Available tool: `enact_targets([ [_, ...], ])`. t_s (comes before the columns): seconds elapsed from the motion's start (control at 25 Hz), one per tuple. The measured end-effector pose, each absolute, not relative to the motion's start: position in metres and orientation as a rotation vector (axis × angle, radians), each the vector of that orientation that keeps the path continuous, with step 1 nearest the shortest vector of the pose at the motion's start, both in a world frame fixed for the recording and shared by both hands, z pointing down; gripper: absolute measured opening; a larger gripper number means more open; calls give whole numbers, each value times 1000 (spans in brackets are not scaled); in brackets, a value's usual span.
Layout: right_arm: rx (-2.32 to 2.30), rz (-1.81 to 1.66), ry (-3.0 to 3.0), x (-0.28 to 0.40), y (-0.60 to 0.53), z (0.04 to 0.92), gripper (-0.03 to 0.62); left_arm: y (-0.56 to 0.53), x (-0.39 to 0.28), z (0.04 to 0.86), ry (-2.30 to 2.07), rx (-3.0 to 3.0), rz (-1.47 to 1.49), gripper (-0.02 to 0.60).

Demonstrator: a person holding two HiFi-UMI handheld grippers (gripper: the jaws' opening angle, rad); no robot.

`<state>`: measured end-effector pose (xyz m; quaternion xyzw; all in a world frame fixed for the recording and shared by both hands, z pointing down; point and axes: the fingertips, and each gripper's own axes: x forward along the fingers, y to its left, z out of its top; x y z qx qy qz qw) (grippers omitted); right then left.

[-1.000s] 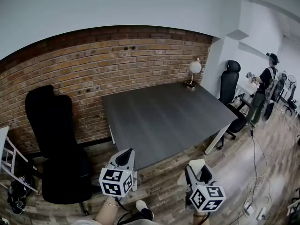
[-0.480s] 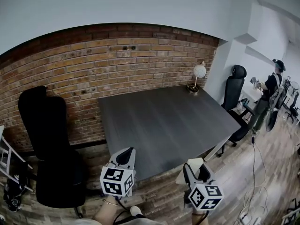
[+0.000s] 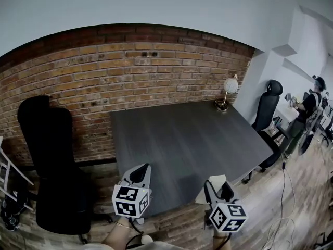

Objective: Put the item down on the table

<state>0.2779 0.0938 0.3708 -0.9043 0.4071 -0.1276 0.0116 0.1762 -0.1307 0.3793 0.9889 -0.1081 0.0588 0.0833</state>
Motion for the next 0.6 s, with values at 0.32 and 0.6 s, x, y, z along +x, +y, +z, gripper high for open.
enact_targets([
  [0.32, -2853, -405, 1273, 316, 70, 368, 295, -158, 210, 380, -344, 2937, 160, 11],
  [0.6, -2865, -456, 1272, 334, 58, 378, 295, -168, 219, 397, -353, 2899, 200, 11],
])
